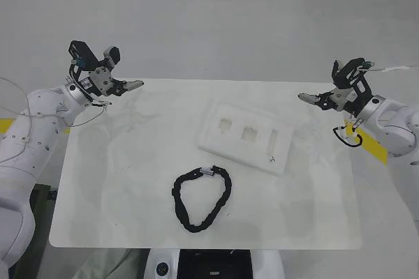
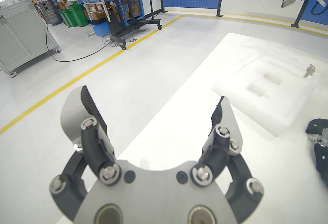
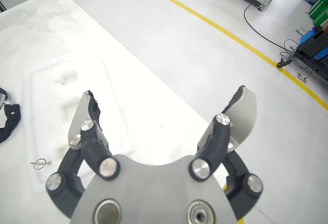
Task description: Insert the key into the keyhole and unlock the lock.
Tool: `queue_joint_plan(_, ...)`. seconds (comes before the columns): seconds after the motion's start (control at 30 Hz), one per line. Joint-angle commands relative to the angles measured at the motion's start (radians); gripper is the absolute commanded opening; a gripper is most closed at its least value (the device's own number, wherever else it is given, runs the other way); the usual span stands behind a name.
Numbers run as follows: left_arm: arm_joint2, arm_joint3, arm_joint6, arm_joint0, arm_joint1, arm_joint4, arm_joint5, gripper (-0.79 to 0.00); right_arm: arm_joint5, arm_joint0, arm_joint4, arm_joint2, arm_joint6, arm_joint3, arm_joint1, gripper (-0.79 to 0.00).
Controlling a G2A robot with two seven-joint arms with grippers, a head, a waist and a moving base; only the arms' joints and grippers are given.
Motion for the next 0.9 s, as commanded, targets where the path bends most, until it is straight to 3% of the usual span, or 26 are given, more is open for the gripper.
queue_joint_plan(0.0,0.0,0.0,0.0,0.0,0.0,0.0,0.0,0.0,0.0,0.0,0.0,0.0,0.0,0.0,0.0,-0.001)
queue_joint_plan(0.87,0.0,0.0,0.0,0.0,0.0,0.0,0.0,0.0,-0.001,-0.004,0.0,-0.003,0.0,-0.01,-0.001,0.0)
